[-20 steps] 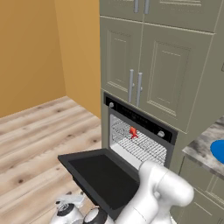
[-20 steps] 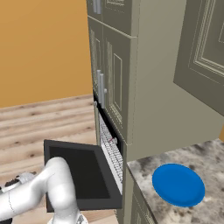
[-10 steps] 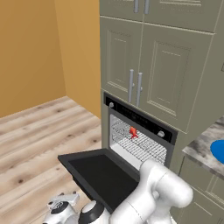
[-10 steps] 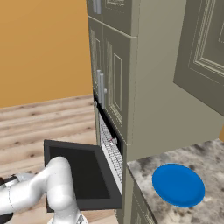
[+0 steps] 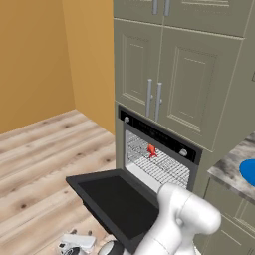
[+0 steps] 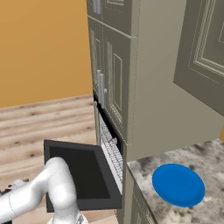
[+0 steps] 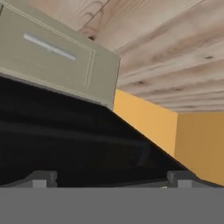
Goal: Place the fish on the top rack of the oven, and slide the tray back inside. Close the oven door.
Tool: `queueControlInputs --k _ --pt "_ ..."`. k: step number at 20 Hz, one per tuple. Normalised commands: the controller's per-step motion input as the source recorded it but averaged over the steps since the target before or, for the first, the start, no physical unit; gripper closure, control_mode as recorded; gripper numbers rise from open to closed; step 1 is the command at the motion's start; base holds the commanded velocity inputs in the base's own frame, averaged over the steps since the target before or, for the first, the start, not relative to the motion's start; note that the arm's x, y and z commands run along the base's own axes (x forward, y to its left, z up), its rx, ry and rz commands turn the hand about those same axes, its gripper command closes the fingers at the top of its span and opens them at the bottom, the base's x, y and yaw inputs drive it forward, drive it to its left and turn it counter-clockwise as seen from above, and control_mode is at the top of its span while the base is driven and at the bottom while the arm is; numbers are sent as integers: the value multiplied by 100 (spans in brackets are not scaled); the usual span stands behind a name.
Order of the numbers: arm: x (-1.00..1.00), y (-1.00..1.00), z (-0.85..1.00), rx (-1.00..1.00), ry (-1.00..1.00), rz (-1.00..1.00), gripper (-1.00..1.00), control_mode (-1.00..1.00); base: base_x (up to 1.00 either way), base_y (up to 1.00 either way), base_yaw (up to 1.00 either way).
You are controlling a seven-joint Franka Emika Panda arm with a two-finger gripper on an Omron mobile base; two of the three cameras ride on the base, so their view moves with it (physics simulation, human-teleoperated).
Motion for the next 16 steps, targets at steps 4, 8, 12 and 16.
queueControlInputs --k 4,8,12,16 --pt "-56 -2 -100 7 -42 -19 -100 -100 0 0 0" --pt "3 -20 -69 11 -33 -24 -100 -100 0 0 0" --pt "34 -32 -82 10 -21 -26 -100 -100 0 0 0" --pt "44 -17 -100 8 -20 -22 -100 -100 0 0 0"
